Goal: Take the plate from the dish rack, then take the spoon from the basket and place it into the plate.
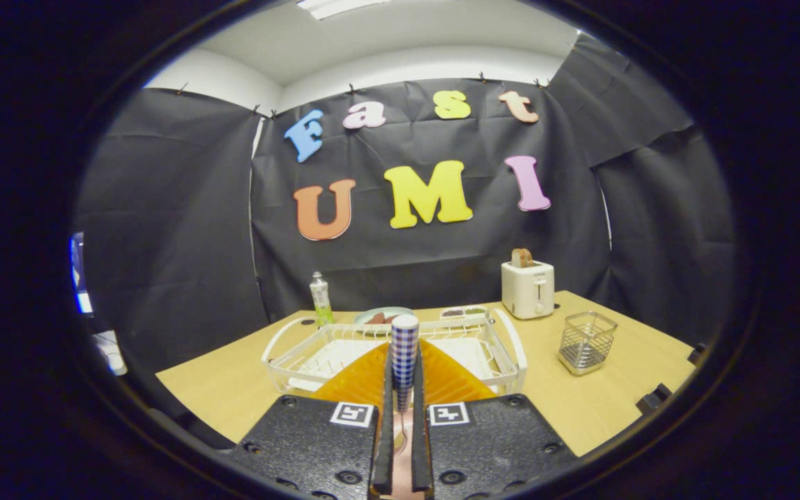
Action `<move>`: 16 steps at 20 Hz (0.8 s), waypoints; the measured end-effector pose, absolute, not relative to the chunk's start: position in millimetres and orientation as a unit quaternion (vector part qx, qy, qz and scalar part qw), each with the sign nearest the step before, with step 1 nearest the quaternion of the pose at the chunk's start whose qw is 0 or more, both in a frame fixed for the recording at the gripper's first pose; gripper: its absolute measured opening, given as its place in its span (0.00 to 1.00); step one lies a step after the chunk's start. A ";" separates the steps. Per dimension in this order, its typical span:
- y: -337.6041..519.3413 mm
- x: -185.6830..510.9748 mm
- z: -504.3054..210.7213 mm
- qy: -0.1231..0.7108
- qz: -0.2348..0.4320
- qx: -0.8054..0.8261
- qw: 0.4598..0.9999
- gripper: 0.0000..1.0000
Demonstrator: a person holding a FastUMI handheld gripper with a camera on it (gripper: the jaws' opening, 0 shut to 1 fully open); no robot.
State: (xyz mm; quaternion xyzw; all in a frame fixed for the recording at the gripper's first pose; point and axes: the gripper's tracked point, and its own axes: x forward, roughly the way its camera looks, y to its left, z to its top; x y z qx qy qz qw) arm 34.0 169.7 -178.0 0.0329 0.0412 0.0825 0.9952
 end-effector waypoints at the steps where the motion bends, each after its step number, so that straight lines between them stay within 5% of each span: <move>1: 173.1 36.2 -185.0 0.047 0.081 0.033 0.995 0.16; 16: 170.6 49.4 -220.1 0.074 0.057 0.044 0.995 0.21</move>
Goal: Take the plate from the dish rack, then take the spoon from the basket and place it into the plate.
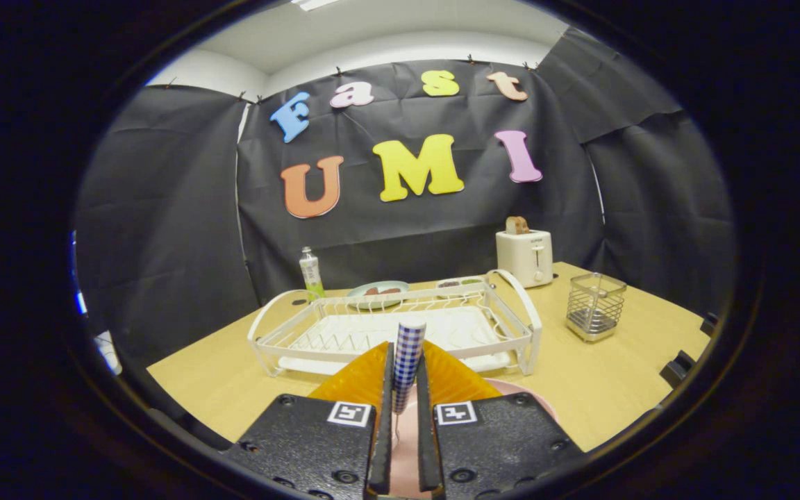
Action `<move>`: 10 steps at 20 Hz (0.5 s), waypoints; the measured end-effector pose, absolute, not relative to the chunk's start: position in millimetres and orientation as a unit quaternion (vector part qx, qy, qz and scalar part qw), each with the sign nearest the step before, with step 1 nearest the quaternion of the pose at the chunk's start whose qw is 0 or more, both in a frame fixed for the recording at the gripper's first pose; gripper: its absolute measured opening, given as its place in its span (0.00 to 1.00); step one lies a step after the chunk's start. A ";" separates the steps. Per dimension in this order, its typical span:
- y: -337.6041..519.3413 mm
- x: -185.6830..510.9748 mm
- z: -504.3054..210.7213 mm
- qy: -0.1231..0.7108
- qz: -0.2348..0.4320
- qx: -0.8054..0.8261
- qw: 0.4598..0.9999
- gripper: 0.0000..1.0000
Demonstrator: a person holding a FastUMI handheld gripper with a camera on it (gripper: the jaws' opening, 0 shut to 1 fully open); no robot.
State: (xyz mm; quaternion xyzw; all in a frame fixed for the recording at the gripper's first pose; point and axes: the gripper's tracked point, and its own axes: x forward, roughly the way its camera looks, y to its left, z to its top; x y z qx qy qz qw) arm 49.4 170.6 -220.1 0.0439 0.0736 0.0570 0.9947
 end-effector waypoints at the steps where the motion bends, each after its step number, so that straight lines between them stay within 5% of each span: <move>1: 168.3 48.6 -220.5 0.072 0.054 0.041 0.995 0.22; 3: 161.3 48.4 -217.5 0.064 0.044 0.039 0.996 0.25; 9: 138.5 40.9 -194.1 0.048 0.028 0.032 0.998 0.95; 10: 133.3 42.3 -189.5 0.044 0.025 0.028 0.998 1.00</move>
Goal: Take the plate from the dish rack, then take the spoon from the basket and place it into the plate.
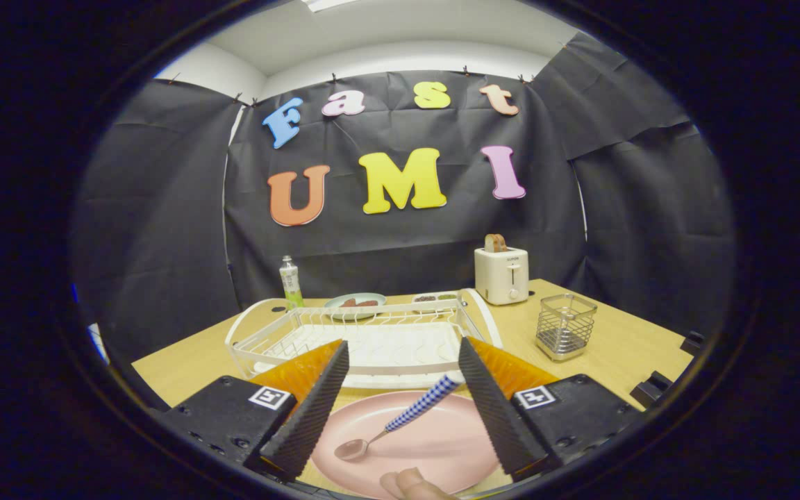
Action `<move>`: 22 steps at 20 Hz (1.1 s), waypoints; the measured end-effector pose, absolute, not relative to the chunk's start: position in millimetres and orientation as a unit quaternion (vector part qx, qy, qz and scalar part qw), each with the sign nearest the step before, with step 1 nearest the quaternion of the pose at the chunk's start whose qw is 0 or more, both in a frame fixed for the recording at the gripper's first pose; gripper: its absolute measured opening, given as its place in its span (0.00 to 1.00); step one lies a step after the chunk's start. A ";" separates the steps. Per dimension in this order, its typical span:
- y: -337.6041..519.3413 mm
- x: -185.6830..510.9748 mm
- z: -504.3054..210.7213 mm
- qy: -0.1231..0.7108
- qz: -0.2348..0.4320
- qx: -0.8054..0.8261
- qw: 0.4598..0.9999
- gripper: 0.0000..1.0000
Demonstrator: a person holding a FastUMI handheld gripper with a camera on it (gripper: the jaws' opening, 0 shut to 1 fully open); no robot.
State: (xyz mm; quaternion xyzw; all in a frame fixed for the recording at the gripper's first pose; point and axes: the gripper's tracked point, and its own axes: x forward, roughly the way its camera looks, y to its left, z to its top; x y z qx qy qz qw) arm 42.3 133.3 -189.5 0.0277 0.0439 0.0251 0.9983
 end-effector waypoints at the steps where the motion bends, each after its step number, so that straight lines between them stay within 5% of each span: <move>1: 125.9 37.9 -183.4 0.038 0.021 0.022 0.999 1.00; 22: 32.8 -69.1 -29.5 -0.049 -0.051 -0.024 0.997 1.00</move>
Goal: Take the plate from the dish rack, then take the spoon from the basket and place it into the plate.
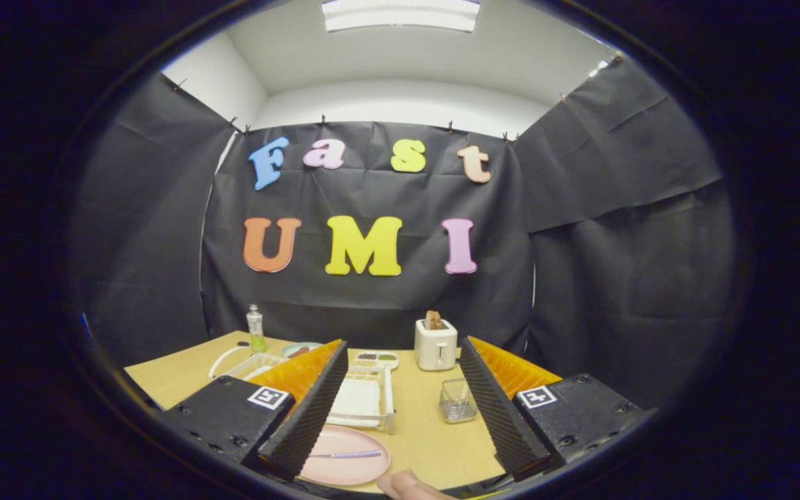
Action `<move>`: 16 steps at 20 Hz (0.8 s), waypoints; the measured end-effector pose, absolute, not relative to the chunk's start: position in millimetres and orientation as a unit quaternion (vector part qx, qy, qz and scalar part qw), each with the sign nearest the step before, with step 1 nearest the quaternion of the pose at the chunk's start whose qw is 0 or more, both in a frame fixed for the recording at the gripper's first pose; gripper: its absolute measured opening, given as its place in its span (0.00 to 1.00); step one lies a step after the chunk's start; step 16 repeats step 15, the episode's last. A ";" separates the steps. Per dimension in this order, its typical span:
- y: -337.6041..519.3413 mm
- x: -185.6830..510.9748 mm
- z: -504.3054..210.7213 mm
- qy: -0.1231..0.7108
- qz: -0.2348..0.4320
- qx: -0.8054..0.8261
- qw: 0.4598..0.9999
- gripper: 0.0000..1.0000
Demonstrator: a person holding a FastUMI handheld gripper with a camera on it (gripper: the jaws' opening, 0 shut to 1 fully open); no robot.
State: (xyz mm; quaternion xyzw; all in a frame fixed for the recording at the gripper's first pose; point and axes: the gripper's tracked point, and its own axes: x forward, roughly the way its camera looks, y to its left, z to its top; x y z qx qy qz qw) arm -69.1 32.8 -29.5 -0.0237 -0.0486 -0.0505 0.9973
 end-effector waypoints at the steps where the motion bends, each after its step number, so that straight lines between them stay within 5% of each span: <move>1: 29.9 -70.3 -28.8 -0.050 -0.052 -0.028 0.997 1.00; 16: 16.4 -66.5 -53.8 -0.031 -0.037 -0.027 0.998 1.00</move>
